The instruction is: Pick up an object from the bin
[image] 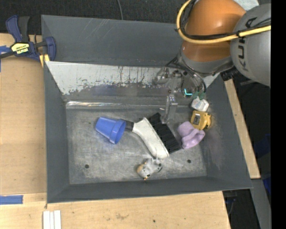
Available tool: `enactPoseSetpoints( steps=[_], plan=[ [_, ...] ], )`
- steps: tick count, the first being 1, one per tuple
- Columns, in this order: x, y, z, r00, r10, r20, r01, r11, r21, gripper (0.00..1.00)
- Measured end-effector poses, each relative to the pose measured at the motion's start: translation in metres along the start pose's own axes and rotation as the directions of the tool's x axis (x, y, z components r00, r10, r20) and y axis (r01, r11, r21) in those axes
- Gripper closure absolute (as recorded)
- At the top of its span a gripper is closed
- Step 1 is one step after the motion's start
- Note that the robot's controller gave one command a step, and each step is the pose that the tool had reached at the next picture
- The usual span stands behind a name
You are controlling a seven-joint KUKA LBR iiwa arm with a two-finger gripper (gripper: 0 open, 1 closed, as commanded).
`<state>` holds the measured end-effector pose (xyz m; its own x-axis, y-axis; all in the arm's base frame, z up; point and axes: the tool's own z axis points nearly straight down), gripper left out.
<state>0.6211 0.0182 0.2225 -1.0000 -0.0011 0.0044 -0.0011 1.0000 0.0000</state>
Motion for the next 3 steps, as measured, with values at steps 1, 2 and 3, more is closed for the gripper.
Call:
enactPoseSetpoints(
  steps=[1,2,3],
  plan=[
    [-0.002,0.000,-0.005,1.000,0.001,0.009,-0.001,1.000,0.000,1.00],
    [-0.002,0.000,-0.005,1.000,0.001,0.009,-0.001,1.000,0.000,1.00],
    [0.021,0.011,0.032,0.998,-0.065,0.013,0.065,0.998,0.001,1.00]
  ],
)
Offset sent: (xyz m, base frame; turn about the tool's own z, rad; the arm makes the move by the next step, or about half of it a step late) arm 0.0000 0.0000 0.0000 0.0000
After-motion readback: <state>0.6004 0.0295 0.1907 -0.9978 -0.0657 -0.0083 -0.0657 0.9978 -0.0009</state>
